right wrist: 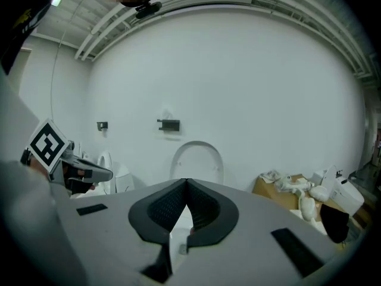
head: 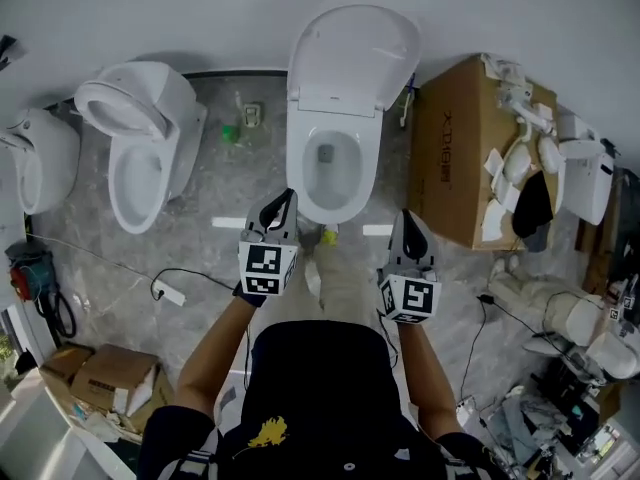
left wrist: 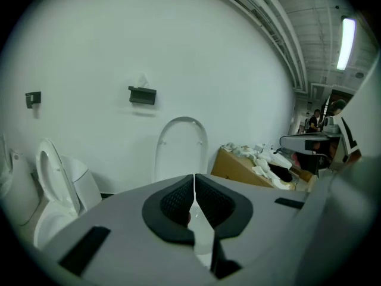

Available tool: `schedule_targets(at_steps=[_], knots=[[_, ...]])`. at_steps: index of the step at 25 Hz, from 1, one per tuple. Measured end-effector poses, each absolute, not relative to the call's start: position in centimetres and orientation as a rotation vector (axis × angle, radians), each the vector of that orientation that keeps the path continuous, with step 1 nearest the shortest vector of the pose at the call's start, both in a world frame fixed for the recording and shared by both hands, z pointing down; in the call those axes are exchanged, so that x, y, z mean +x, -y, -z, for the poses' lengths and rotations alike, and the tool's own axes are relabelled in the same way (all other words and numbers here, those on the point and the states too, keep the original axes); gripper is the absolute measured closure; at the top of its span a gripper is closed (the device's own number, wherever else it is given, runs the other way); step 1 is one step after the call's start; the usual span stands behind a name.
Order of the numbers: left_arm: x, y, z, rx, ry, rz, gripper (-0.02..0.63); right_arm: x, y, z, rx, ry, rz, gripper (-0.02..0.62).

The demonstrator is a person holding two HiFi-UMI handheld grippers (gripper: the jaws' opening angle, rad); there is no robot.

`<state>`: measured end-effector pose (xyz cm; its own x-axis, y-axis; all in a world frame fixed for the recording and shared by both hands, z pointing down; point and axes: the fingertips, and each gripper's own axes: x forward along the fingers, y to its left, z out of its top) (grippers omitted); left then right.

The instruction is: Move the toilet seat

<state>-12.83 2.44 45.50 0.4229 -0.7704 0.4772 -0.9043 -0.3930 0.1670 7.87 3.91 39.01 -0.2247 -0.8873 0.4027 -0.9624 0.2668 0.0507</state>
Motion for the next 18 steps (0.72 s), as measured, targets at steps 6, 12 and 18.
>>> schedule_targets(at_steps=[6,12,18], knots=[[-13.7,-0.2,-53.8,2.171,1.493,-0.550,0.583,8.2,-1.8,-47.7,1.596,2.155,-0.354,0.571],[-13.8,-0.6,-63.1,2.096,1.471,-0.674,0.583,9.5,-1.2,-55.3,1.618,2.081,-0.458,0.571],[-14.5,-2.3,-71.8,1.919,1.458,-0.719,0.546,9.6,-1.6,-65.6,1.567,1.989,-0.583,0.568]])
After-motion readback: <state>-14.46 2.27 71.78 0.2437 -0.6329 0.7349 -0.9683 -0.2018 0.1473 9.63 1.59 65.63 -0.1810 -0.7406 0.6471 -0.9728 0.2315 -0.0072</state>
